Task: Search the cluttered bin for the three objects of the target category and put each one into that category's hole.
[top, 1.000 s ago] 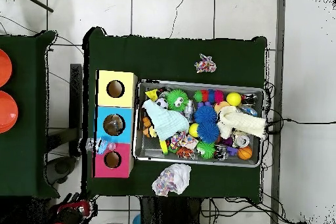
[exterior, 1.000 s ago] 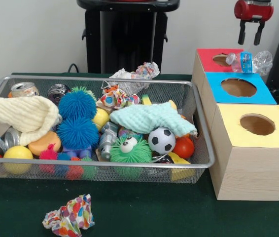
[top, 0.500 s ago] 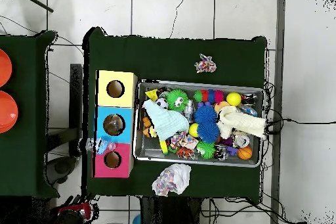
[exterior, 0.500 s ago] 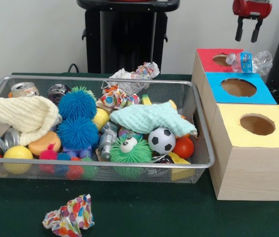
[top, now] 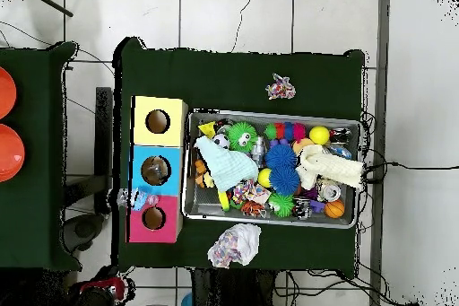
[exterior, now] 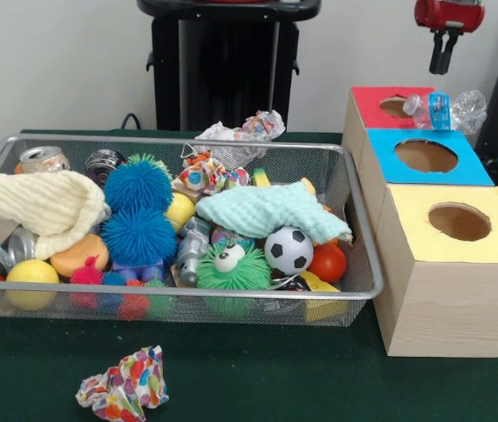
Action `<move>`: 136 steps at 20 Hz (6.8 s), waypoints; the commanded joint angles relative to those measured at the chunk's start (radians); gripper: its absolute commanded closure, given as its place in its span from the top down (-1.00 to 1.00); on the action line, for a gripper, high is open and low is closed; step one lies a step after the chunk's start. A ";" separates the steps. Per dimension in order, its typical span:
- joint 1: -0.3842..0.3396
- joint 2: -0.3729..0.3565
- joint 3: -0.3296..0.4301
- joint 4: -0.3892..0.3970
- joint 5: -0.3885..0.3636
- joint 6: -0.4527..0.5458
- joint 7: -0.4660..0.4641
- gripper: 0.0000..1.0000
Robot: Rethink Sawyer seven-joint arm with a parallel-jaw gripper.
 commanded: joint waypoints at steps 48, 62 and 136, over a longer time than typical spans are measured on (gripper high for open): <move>0.121 0.129 -0.081 -0.175 0.171 0.141 0.240 -1.00; 0.143 0.164 -0.106 -0.212 0.206 0.171 0.234 -1.00; 0.175 0.295 -0.161 -0.367 0.264 0.266 0.239 -1.00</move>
